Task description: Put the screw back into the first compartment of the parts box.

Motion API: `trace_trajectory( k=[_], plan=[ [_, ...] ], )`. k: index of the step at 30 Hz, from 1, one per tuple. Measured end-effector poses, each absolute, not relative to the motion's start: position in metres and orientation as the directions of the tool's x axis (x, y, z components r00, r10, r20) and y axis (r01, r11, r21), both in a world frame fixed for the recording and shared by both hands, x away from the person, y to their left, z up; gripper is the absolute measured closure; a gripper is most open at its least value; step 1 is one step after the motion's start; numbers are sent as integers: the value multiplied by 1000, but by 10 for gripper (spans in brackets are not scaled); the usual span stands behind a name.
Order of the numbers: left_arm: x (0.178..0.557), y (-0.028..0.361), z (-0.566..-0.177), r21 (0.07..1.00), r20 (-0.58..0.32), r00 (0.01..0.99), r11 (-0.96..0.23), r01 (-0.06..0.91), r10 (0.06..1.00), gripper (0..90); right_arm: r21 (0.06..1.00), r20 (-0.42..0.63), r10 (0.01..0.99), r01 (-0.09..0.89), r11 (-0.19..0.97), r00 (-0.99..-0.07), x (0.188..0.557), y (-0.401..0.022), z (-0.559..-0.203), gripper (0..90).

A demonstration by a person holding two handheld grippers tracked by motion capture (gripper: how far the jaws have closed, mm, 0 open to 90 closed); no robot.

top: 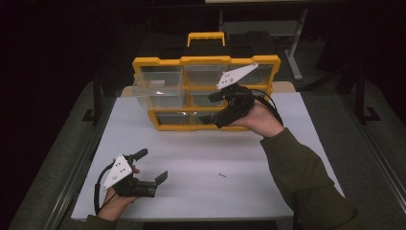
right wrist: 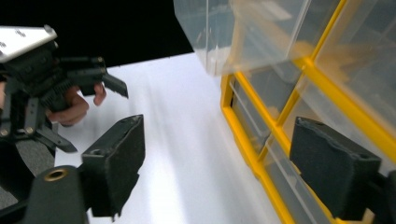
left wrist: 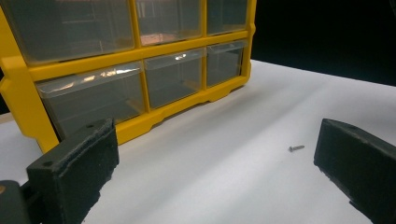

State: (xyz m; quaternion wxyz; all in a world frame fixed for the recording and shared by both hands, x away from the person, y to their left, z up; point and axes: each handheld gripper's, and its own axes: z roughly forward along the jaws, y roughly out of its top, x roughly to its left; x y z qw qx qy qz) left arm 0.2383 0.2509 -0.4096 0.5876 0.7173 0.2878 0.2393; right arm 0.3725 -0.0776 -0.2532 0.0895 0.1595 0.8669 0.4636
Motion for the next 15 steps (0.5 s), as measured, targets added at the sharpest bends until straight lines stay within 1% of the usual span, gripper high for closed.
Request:
trace_trajectory(
  k=[5, 13, 15],
  plan=[
    [239, 252, -409, 981, 12, 720, -148, 127, 694, 0, 819, -20, 358, 190, 541, -934, 368, -78, -265, 159],
    [239, 252, -409, 981, 11, 720, -148, 127, 694, 0, 807, -4, 364, 211, 551, -932, 359, -85, -291, 157],
    [238, 252, -409, 981, 9, 718, -146, 129, 696, 0, 807, -18, 360, 199, 556, -933, 358, -87, -298, 158]
  ],
)
